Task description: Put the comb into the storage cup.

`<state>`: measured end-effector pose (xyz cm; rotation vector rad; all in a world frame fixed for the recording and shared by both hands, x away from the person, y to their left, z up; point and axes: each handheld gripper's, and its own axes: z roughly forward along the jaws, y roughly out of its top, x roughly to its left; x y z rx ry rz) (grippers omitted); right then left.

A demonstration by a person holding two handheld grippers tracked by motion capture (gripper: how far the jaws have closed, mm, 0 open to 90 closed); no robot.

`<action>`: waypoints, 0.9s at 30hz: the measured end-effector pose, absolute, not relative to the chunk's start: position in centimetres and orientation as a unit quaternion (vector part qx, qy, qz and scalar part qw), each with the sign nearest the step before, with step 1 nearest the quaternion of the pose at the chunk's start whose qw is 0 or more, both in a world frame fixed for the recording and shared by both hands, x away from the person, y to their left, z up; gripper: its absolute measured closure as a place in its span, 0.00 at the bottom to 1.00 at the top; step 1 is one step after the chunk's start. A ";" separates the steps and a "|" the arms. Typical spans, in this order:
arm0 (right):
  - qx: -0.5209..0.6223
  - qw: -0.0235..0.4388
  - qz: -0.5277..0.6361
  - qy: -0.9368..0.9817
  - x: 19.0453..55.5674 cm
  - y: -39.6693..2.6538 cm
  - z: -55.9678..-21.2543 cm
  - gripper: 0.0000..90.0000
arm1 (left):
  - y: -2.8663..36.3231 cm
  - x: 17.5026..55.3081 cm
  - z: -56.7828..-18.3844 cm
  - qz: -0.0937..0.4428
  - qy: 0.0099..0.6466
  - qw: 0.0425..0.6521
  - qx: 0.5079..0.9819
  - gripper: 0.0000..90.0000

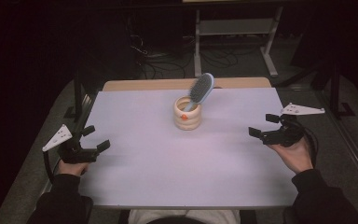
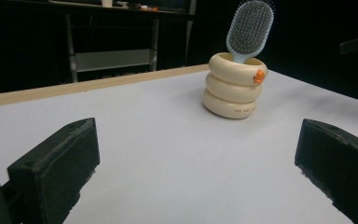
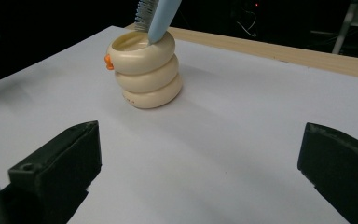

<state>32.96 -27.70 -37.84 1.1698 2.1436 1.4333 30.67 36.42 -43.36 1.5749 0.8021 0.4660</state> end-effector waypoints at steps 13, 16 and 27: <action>0.407 0.168 0.493 0.750 31.5 -28.2 -39.5 0.00 | 36.5 30.7 -43.4 0.201 0.352 0.608 0.682 0.00; 0.406 0.172 0.492 0.750 31.1 -28.3 -39.8 0.00 | 36.5 30.7 -43.4 0.201 0.352 0.608 0.683 0.00; 0.401 0.186 0.497 0.747 29.7 -28.8 -40.6 0.00 | 36.5 30.7 -43.5 0.201 0.354 0.607 0.682 0.00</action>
